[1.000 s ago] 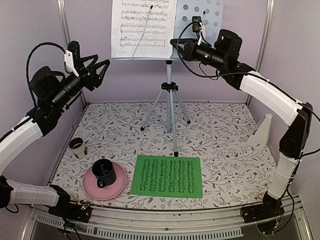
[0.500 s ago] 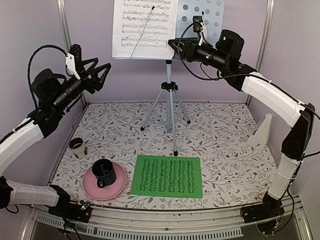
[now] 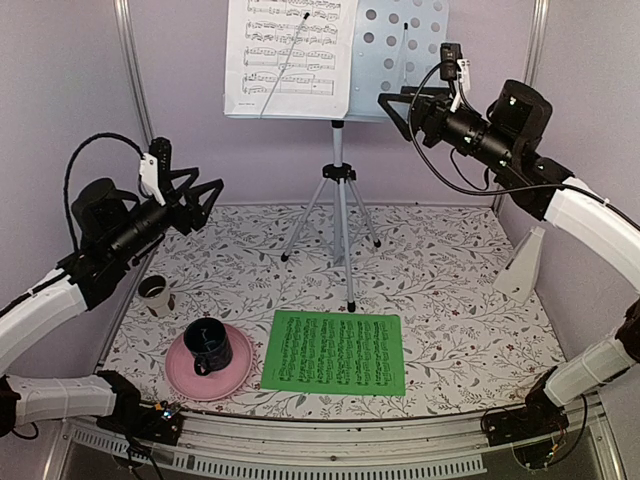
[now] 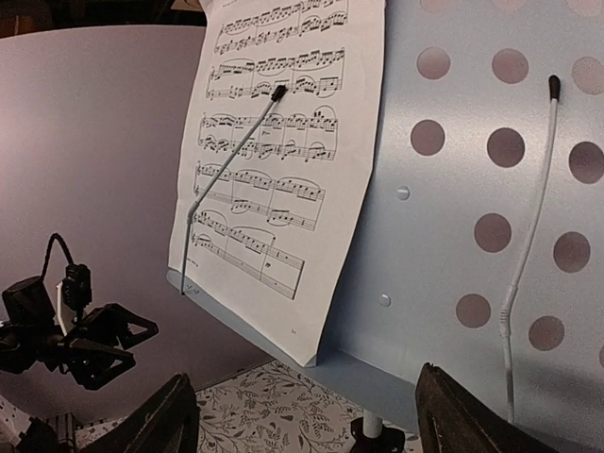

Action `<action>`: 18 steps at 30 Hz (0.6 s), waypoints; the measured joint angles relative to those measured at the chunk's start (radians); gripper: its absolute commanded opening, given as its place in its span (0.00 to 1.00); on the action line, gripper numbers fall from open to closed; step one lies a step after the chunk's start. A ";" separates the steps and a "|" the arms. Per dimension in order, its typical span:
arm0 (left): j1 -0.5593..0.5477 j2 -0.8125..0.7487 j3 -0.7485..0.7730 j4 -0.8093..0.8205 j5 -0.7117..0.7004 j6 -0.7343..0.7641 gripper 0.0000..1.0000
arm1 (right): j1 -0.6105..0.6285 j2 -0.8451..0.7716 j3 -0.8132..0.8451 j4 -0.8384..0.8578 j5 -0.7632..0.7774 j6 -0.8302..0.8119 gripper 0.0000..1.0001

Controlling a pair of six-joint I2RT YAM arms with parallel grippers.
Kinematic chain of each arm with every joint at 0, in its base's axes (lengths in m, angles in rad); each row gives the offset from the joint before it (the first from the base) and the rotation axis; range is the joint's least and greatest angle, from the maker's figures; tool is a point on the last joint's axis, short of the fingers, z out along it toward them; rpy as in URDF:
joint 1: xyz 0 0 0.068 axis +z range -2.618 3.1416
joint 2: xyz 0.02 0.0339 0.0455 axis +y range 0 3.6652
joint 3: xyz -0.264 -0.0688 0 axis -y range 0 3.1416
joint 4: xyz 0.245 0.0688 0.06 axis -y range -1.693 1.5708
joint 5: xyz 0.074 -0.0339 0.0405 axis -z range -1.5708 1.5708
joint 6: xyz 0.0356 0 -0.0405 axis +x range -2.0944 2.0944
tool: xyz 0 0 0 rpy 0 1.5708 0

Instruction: Set up the instrument practice props

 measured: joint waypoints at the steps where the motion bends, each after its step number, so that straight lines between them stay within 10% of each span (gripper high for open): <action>1: -0.007 -0.005 -0.026 -0.005 0.002 -0.007 0.70 | 0.000 -0.038 -0.045 -0.005 0.005 0.000 0.80; 9: -0.134 0.084 -0.140 -0.035 0.008 -0.057 0.66 | 0.000 -0.249 -0.396 -0.108 0.007 0.063 0.77; 18: -0.188 0.219 -0.218 0.019 0.033 -0.128 0.63 | -0.097 -0.100 -0.632 -0.248 -0.159 0.136 0.73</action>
